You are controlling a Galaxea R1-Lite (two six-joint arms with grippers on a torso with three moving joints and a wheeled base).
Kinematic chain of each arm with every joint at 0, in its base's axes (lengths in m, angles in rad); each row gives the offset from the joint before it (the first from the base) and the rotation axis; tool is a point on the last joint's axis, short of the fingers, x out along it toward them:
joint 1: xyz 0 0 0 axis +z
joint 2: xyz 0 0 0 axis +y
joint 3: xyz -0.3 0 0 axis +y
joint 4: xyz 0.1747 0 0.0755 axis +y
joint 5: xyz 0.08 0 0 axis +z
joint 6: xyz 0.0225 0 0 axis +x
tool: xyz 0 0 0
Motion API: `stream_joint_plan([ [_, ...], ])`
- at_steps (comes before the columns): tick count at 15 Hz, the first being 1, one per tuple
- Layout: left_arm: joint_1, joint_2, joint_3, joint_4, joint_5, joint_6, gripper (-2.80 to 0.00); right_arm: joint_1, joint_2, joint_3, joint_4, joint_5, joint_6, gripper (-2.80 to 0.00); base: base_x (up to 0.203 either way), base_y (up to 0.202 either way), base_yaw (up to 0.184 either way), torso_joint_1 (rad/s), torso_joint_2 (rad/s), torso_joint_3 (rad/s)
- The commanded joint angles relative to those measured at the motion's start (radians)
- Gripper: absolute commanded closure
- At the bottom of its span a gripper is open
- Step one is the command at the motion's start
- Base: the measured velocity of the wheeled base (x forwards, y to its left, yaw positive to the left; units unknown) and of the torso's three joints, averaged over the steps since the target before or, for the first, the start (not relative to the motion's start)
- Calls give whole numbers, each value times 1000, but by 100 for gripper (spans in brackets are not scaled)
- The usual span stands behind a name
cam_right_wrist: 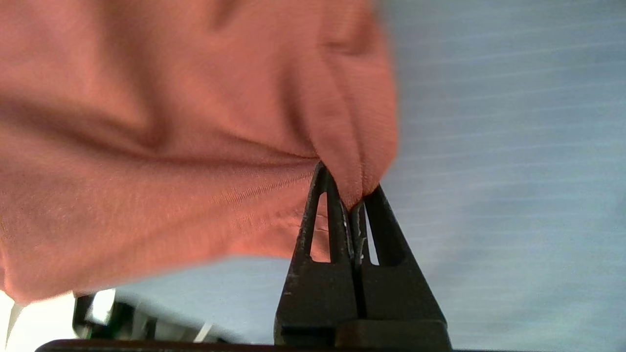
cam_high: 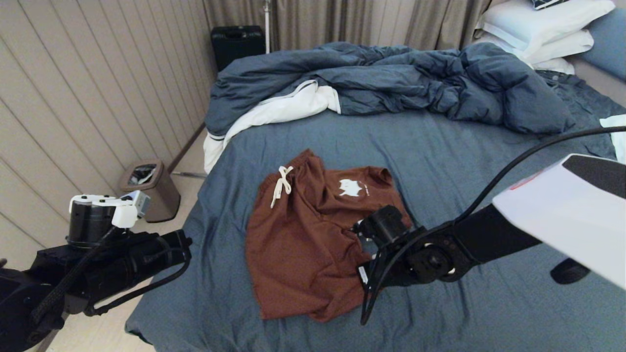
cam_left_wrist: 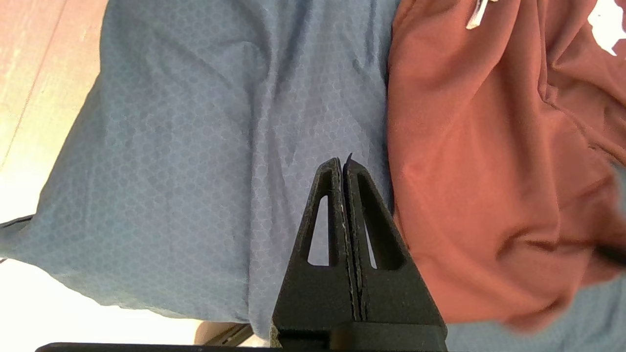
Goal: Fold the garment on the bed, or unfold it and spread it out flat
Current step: Unford the brown shorts
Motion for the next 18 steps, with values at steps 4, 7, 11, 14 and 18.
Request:
stream_joint_plan([
  [4, 0, 5, 0, -4, 0, -4, 0, -222, -68, -1, -1, -6, -72, 0, 0, 0, 0, 0, 0, 0],
  [7, 0, 22, -2, -4, -2, -2, 0, -307, -69, -15, -5, -6, -125, 0, 0, 0, 0, 0, 0, 0],
  [11, 0, 33, -2, -5, -2, -1, 0, -387, -68, -100, -2, 0, -189, 0, 0, 0, 0, 0, 0, 0],
  [14, -2, 36, -3, -5, -2, -1, 0, -401, -67, -121, -1, 5, -205, 0, 0, 0, 0, 0, 0, 0],
  [18, -3, 36, -3, -5, -2, -2, 0, -402, -58, -149, 4, 4, -201, 0, 0, 0, 0, 0, 0, 0],
])
